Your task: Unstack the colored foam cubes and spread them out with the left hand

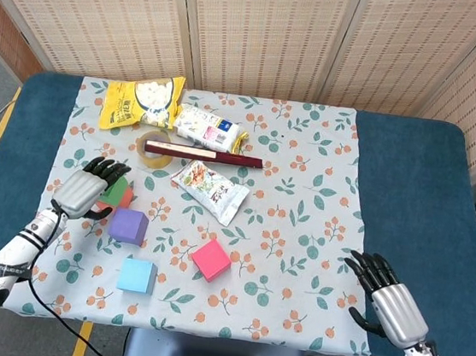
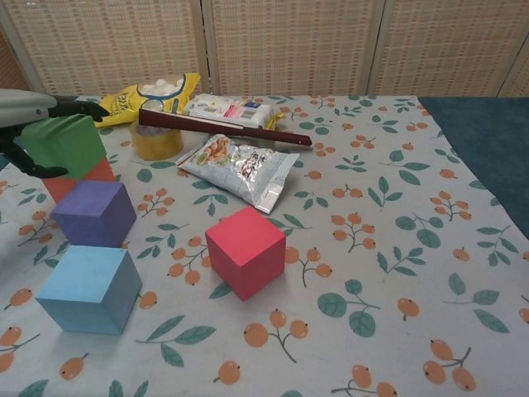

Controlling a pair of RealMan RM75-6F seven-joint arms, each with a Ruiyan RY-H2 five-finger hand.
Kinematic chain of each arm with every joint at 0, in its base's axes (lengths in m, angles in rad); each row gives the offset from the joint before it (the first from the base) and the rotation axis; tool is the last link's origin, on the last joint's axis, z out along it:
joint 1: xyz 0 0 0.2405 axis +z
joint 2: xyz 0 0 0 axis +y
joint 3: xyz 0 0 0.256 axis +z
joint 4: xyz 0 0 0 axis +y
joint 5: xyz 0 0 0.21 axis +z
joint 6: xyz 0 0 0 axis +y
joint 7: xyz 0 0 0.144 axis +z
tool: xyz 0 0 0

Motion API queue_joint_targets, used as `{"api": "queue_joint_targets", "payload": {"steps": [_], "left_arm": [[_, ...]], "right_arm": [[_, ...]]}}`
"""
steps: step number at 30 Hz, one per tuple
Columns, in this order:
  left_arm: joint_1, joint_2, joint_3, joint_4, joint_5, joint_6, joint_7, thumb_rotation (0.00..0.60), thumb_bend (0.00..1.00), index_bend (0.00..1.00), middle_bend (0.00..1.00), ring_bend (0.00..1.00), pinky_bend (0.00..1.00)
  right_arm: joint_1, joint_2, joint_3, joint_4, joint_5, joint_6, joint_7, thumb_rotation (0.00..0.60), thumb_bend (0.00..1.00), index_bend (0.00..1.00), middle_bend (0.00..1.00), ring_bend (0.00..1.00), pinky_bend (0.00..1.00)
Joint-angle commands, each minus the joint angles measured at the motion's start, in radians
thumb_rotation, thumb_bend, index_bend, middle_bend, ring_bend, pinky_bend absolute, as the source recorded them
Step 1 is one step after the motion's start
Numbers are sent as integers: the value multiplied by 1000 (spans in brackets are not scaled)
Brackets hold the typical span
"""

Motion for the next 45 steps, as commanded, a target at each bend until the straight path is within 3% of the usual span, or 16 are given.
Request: {"api": "queue_joint_targets", "payload": {"steps": [1,4,9,14,20,31,33,35,38,40,45], "left_arm": [[-4,-25,-7,30,10,31,-23,600,389,277,466,345,16],[-11,-55,-15,78,29,62,-57,600,468,425,619,473,73],[-28,-99,-23,148,61,106,-111,600,547,498,686,523,136],[-62,-134,-33,161,103,143,-135,600,549,503,687,525,143],[-129,-210,-33,163,124,103,-115,600,552,507,680,518,137],[-201,-418,8,415,106,-10,-127,600,534,500,647,489,100],[-202,-440,17,462,106,-15,-146,600,513,477,605,448,83],[-203,-454,23,496,107,-16,-157,600,468,386,484,335,48],[-204,-455,31,504,108,-22,-203,600,404,118,206,105,8],[-206,-445,34,492,113,-14,-226,600,366,9,50,10,0],[-200,-420,31,451,124,41,-242,600,336,0,0,0,0]], "right_arm": [[1,0,0,0,1,-3,2,600,208,0,0,0,0],[2,1,0,-1,3,-4,6,600,208,0,0,0,0],[2,4,1,-3,5,-3,12,600,208,0,0,0,0],[5,5,2,-4,9,-10,14,600,208,0,0,0,0],[11,10,4,-4,16,-16,41,600,208,0,0,0,0],[17,30,9,-5,22,-13,90,600,208,0,0,0,0],[18,31,10,-4,25,-14,95,600,208,0,0,0,0],[20,31,11,-2,27,-18,96,600,208,0,0,0,0],[21,29,12,-2,29,-20,94,600,208,0,0,0,0],[21,27,12,-1,29,-21,92,600,208,0,0,0,0],[19,25,9,0,20,-14,90,600,207,0,0,0,0]]}}
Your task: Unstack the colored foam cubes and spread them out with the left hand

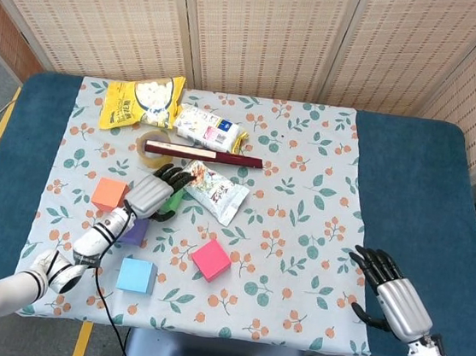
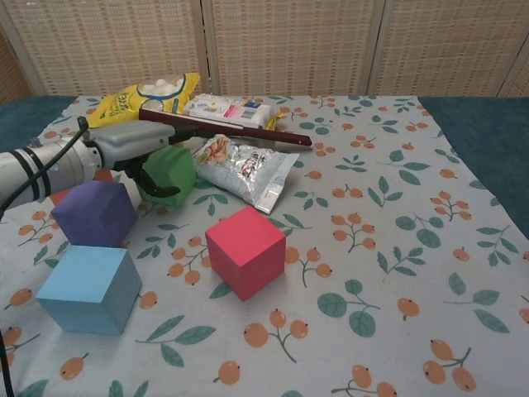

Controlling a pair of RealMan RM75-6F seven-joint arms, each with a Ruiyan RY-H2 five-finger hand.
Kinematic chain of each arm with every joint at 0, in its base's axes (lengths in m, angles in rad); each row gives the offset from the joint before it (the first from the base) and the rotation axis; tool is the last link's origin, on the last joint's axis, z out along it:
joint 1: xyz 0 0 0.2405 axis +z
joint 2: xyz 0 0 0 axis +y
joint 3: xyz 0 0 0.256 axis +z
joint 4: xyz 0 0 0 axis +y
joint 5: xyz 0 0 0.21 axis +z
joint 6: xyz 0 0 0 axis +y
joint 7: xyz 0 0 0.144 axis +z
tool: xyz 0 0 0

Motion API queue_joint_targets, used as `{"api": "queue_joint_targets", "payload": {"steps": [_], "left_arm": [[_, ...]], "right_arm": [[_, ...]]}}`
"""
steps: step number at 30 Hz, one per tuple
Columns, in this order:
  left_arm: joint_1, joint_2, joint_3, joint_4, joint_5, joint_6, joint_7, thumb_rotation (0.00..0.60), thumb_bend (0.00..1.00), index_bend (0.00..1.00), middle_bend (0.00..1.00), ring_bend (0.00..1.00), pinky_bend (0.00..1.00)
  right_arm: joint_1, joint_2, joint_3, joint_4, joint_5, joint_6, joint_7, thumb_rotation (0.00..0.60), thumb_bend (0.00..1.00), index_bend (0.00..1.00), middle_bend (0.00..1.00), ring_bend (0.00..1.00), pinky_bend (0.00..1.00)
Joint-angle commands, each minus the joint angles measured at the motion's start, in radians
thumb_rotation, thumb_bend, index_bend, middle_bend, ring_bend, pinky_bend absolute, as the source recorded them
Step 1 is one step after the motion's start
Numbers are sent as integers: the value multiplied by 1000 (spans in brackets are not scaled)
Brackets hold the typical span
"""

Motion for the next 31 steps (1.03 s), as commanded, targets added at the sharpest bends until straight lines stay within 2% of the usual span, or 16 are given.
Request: {"api": "queue_joint_targets", "payload": {"steps": [1,5,7,10,13,16,18,19,21,22,26,31], "left_arm": [[6,28,-2,-43,7,38,-5,600,336,0,0,0,0],[21,91,-7,-138,8,81,41,600,334,0,0,0,0],[41,147,-4,-219,8,109,90,600,331,0,0,0,0],[118,275,30,-399,17,194,180,600,326,0,0,0,0],[245,419,125,-603,48,304,272,600,333,0,0,0,0],[407,514,243,-726,78,444,382,600,335,0,0,0,0],[540,518,296,-724,85,583,407,600,335,0,0,0,0],[593,505,306,-696,81,641,399,600,335,0,0,0,0],[683,470,296,-630,44,736,365,600,336,0,0,0,0],[713,461,284,-608,14,755,387,600,338,0,0,0,0],[744,465,237,-566,11,813,362,600,341,0,0,0,0],[750,471,221,-555,19,810,357,600,341,0,0,0,0]], "right_arm": [[-2,0,-1,0,-2,5,-1,600,208,0,0,0,0],[-3,3,-5,-3,-11,10,2,600,208,0,0,0,0],[-4,5,-7,-3,-17,14,4,600,208,0,0,0,0],[-7,9,-11,-6,-26,23,5,600,208,0,0,0,0],[-12,9,-12,-10,-32,33,-4,600,208,0,0,0,0],[-19,2,-13,-10,-40,46,-26,600,208,0,0,0,0],[-26,-5,-15,-8,-52,59,-43,600,208,0,0,0,0],[-30,-5,-17,-9,-55,64,-55,600,208,0,0,0,0],[-40,-7,-17,-13,-60,79,-82,600,208,0,0,0,0],[-45,-9,-16,-18,-60,85,-97,600,208,0,0,0,0],[-48,-16,-15,-23,-53,77,-112,600,208,0,0,0,0],[-48,-18,-11,-24,-53,77,-121,600,208,0,0,0,0]]}}
